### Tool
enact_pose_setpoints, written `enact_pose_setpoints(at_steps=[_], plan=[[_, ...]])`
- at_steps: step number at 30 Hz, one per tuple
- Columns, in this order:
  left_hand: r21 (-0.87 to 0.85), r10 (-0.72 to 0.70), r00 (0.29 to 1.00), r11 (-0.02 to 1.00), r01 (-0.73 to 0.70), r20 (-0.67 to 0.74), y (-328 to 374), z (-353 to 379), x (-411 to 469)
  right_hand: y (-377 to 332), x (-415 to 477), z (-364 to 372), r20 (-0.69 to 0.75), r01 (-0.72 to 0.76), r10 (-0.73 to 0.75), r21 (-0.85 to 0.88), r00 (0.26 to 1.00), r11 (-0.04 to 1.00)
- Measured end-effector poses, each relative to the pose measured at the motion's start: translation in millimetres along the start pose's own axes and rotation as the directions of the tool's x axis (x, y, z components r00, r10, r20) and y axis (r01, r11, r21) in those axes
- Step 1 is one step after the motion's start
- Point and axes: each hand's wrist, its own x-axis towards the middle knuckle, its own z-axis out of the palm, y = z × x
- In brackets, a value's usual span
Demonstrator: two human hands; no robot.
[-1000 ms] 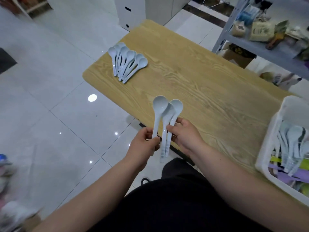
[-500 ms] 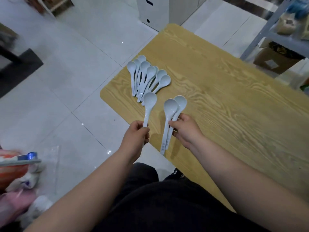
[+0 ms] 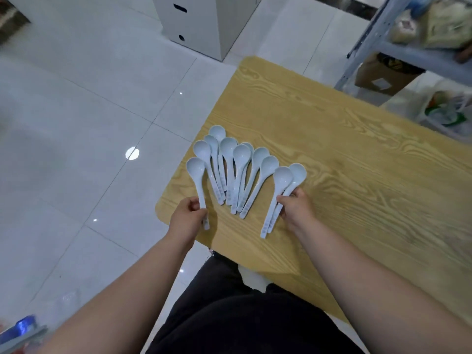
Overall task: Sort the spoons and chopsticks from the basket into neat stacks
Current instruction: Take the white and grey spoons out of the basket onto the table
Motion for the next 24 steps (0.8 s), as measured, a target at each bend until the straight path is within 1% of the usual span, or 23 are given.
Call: enact_pose_setpoints(at_steps=[2,4,5,7,9,14,18,20,22,24], plan=[[0.132,0.024,1.000,0.991,-0.026,0.020,10.5,-11.8,22.3,-0.3,7.0,12.2,-0.093,-0.010,0.015,0.052,0.996,0.999],[0.289,0.092,0.992,0.951,-0.112,0.083,21.6,-18.5,35.5,-0.9,10.4,23.9,-0.154,-0.017,0.029,0.074,0.988,0.997],[0.355,0.124,0.984,0.921,-0.161,0.126,26.5,-19.5,39.8,-1.7,10.6,28.8,-0.177,-0.018,0.029,0.064,0.984,0.998],[0.434,0.170,0.965,0.868,-0.242,0.198,33.1,-19.2,48.1,-2.8,10.6,36.6,-0.212,-0.012,0.017,0.024,0.977,1.000],[0.480,0.193,0.954,0.830,-0.284,0.232,36.1,-16.0,56.7,-4.3,10.4,41.5,-0.227,0.003,-0.011,-0.037,0.974,0.999],[0.552,0.221,0.940,0.765,-0.332,0.259,42.4,-4.0,70.5,-2.2,10.2,47.1,-0.255,0.048,-0.101,-0.206,0.962,0.977],[0.548,0.333,0.915,0.734,-0.402,0.226,47.5,-0.8,78.6,-2.6,6.6,50.1,-0.245,0.092,-0.175,-0.317,0.954,0.944],[0.569,0.339,0.911,0.712,-0.411,0.234,51.2,-1.2,78.5,-2.5,3.1,50.1,-0.244,0.085,-0.180,-0.356,0.953,0.931],[0.610,0.321,0.907,0.672,-0.420,0.271,53.5,-1.2,78.1,-3.4,-0.5,48.9,-0.218,0.089,-0.180,-0.371,0.959,0.924],[0.631,0.332,0.890,0.627,-0.456,0.313,54.3,-1.2,78.3,-4.8,-2.8,47.2,-0.158,0.134,-0.219,-0.423,0.963,0.896]])
